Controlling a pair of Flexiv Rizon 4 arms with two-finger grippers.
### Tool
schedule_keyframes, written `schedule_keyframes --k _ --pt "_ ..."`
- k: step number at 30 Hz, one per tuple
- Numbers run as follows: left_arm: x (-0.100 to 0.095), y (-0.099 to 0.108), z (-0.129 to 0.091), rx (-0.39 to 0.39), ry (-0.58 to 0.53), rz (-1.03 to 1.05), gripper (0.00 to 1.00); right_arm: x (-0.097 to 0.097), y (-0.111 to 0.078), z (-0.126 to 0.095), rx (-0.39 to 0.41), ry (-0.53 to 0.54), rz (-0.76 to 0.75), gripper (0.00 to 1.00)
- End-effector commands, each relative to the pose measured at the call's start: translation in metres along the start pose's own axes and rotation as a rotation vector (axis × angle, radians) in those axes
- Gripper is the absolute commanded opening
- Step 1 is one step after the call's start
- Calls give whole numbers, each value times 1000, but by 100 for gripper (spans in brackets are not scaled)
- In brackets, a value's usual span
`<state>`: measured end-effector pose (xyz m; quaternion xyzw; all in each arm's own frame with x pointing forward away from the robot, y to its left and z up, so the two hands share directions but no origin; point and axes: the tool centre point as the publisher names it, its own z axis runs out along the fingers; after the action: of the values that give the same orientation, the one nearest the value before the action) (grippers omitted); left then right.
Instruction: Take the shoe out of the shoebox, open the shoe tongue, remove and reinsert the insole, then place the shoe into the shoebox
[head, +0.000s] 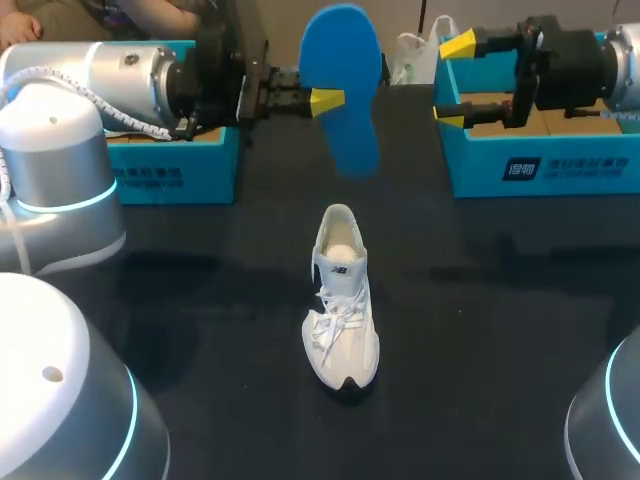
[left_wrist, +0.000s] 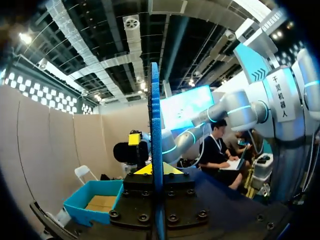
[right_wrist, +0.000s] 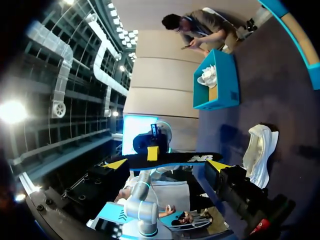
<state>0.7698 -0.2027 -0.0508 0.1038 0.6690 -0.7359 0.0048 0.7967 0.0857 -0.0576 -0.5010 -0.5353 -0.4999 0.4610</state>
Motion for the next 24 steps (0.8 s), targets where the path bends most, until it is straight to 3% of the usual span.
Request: schedule_keyframes --k 1,14,19,24 --pt "-3 3 1 209 -25 -756 0 0 0 1 -1 -1 0 100" --pt "-3 3 1 209 -25 -756 0 0 0 1 -1 -1 0 100" --pt "-4 9 4 209 -61 -1060 0 0 0 1 -1 -1 0 100" --pt "-7 18 5 132 -84 -1245 0 0 0 1 -1 -1 0 100"
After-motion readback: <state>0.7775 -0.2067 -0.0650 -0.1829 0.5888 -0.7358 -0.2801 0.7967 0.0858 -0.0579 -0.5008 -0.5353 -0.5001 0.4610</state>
